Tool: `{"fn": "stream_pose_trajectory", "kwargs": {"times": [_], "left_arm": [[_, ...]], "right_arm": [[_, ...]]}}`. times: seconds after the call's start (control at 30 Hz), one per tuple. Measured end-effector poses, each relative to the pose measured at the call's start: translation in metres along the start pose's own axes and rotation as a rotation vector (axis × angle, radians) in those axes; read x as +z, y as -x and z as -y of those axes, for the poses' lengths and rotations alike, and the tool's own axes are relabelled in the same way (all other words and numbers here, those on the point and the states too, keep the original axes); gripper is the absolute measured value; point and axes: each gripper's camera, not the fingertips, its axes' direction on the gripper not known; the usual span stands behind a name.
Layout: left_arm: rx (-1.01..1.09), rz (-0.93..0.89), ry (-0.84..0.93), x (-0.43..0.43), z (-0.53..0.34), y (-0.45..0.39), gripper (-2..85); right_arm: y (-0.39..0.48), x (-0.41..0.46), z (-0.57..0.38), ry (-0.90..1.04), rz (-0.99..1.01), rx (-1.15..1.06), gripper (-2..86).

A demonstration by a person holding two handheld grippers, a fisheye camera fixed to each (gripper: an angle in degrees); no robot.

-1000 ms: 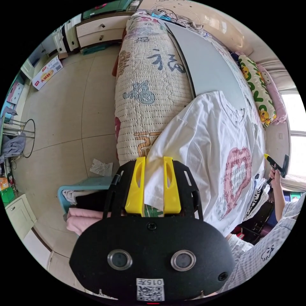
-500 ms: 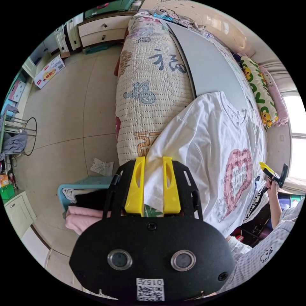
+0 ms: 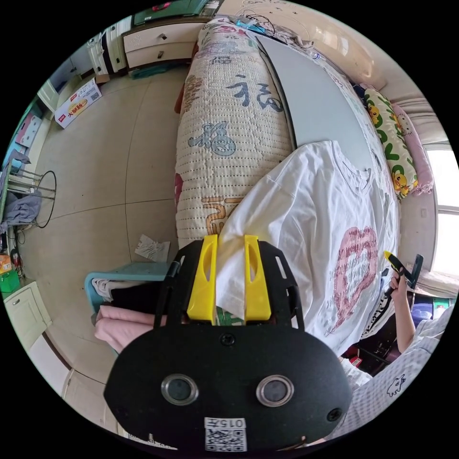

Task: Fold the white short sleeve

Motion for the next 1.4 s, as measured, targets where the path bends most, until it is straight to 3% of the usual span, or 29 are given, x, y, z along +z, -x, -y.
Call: {"fn": "stream_pose_trajectory", "kwargs": {"times": [0.07, 0.2, 0.3, 0.4, 0.6, 0.7, 0.8, 0.97, 1.17, 1.4], "left_arm": [[-0.023, -0.002, -0.005, -0.001, -0.01, 0.0, 3.7], [0.001, -0.012, -0.055, -0.01, -0.031, -0.001, 0.1], [0.051, 0.11, -0.092, -0.014, -0.035, -0.009, -0.4], [0.043, 0.185, -0.161, -0.015, -0.033, -0.011, -0.3], [0.058, 0.271, -0.105, 0.028, -0.033, -0.011, 2.0], [-0.009, 0.249, -0.074, 0.045, -0.049, 0.003, 7.1], [-0.072, 0.15, -0.12, 0.037, -0.093, 0.023, 8.8], [-0.112, -0.077, -0.133, 0.025, -0.245, 0.023, 8.9], [-0.179, -0.105, 0.098, 0.073, -0.43, 0.005, 11.9], [-0.205, -0.17, 0.154, 0.124, -0.519, 0.015, 13.4]], "right_arm": [[-0.006, -0.019, -0.003, -0.056, -0.001, -0.02, 1.8], [-0.036, -0.063, 0.01, -0.121, -0.06, -0.011, 0.4], [-0.07, -0.086, 0.035, -0.148, -0.172, 0.01, 0.1], [-0.107, -0.085, 0.064, -0.146, -0.251, 0.032, 0.1], [-0.167, -0.041, 0.101, -0.047, -0.276, 0.108, 3.1], [-0.196, -0.04, 0.096, -0.033, -0.27, 0.167, 6.0], [-0.195, -0.064, 0.065, -0.066, -0.277, 0.114, 7.1], [-0.137, -0.074, -0.067, 0.09, -0.196, -0.125, 8.2], [-0.175, -0.051, -0.237, 0.284, -0.052, 0.077, 11.0], [-0.262, -0.027, -0.295, 0.308, -0.083, 0.206, 11.1]]}}
